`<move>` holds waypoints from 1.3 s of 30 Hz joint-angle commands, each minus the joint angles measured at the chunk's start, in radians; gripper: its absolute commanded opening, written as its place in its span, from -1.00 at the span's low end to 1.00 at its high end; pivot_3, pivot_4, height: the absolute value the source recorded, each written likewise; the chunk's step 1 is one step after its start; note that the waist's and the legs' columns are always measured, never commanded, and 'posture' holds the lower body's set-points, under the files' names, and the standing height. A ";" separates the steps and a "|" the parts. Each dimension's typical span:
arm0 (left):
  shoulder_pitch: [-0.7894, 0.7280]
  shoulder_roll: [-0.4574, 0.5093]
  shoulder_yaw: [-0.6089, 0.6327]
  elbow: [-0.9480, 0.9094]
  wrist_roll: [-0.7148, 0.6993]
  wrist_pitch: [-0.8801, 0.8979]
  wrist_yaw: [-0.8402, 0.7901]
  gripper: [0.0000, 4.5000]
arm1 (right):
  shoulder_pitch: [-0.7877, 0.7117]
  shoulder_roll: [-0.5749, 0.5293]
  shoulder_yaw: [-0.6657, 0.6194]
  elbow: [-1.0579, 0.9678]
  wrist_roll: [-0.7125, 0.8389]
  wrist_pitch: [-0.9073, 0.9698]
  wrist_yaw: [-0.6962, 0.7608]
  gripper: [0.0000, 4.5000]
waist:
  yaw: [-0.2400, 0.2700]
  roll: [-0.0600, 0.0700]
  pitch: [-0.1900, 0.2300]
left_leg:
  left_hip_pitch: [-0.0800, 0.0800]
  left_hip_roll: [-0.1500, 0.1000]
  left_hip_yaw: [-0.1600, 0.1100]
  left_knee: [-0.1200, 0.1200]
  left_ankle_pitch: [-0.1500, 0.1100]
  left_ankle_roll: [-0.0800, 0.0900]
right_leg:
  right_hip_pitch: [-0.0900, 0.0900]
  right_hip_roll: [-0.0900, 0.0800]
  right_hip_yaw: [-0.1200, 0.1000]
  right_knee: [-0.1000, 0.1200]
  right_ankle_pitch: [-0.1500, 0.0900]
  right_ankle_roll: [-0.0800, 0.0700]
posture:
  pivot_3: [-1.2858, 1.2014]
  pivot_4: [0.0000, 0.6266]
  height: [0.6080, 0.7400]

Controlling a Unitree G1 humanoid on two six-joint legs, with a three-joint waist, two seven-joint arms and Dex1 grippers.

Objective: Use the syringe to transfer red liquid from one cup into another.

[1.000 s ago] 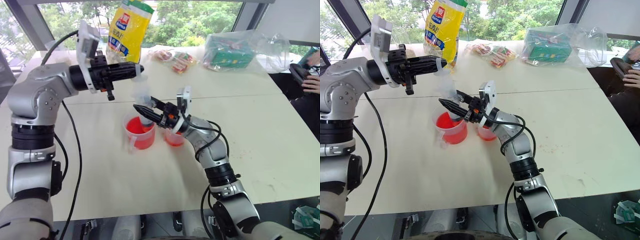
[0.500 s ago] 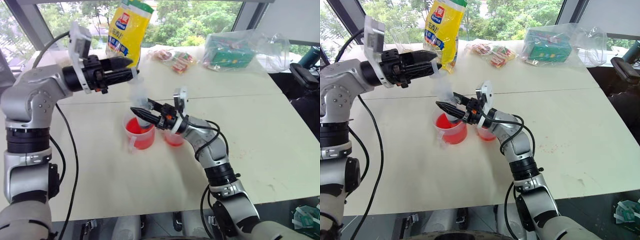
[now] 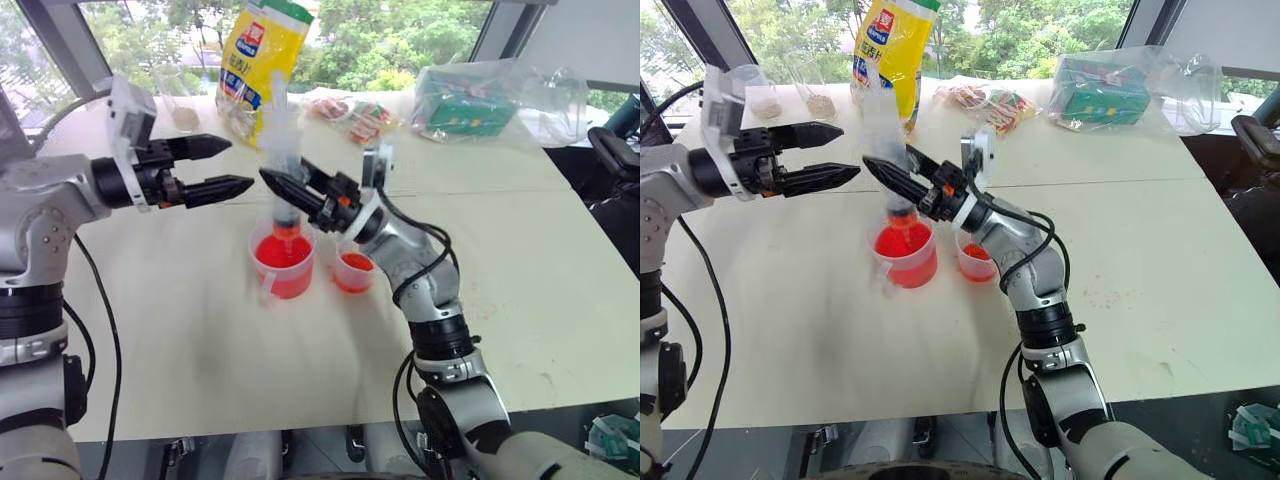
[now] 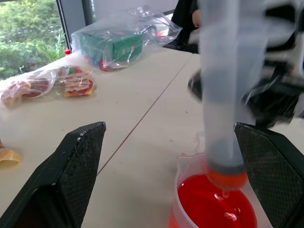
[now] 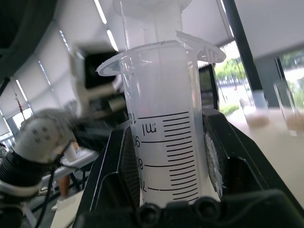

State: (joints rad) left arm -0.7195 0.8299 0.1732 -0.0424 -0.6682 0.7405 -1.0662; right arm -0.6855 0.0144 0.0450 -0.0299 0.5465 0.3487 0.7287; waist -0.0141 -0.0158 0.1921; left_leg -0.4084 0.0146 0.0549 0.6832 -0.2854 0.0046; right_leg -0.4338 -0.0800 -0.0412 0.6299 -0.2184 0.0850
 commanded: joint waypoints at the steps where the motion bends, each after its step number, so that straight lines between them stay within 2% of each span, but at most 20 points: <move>1: -0.047 -0.026 0.007 -0.024 -0.025 -0.001 0.014 0.98 | -0.063 -0.015 -0.085 -0.100 0.073 0.023 -0.078 -0.35 | 0.002 0.000 0.000 | 0.000 0.000 0.000 0.000 0.000 0.000 | 0.000 0.000 0.000 0.000 0.000 0.000 | 0.03 -0.52 1.00; 7: -0.104 -0.088 -0.025 -0.003 -0.020 -0.015 0.009 0.98 | -0.037 -0.114 -0.162 -0.219 0.123 0.073 -0.153 -0.35 | 0.001 0.000 0.000 | -0.001 -0.001 0.000 0.000 0.000 0.001 | 0.000 0.000 0.000 0.000 0.000 0.000 | 0.03 -0.52 1.00; 14: -0.185 -0.162 -0.075 0.056 -0.009 -0.048 -0.025 0.98 | 0.151 -0.199 -0.154 -0.322 0.089 0.062 -0.172 -0.35 | 0.000 0.000 0.000 | 0.000 0.000 0.001 0.000 -0.001 0.001 | 0.000 0.000 0.000 0.000 0.000 0.000 | 0.03 -0.52 1.00; 21: -0.227 -0.215 -0.112 0.035 -0.043 -0.014 -0.070 0.98 | 0.256 -0.204 -0.098 -0.305 0.017 -0.013 -0.158 -0.35 | -0.002 0.000 0.000 | 0.000 0.000 0.001 0.000 -0.001 0.001 | 0.000 0.001 0.001 0.000 0.000 0.000 | 0.03 -0.52 1.00; 31: -0.313 -0.300 -0.115 0.032 -0.112 0.027 -0.079 0.98 | 0.308 -0.216 -0.057 -0.299 -0.031 -0.055 -0.142 -0.35 | 0.003 0.000 0.000 | 0.000 -0.001 0.001 0.000 -0.001 0.001 | 0.000 0.000 0.001 -0.001 0.000 0.000 | 0.03 -0.52 1.00; 39: -0.325 -0.326 -0.136 0.018 -0.123 0.041 -0.084 0.98 | 0.325 -0.218 -0.045 -0.303 -0.038 -0.063 -0.146 -0.35 | -0.001 0.000 0.000 | 0.000 0.000 0.001 0.000 -0.001 0.001 | 0.000 0.001 0.001 0.000 0.000 0.000 | 0.03 -0.52 1.00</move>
State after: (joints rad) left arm -1.0278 0.5089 0.0342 -0.0014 -0.7774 0.7804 -1.1495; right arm -0.3596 -0.2025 0.0017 -0.3001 0.5072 0.3151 0.5802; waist -0.0148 -0.0159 0.1921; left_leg -0.4081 0.0144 0.0554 0.6831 -0.2859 0.0057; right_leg -0.4337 -0.0787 -0.0404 0.6299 -0.2185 0.0854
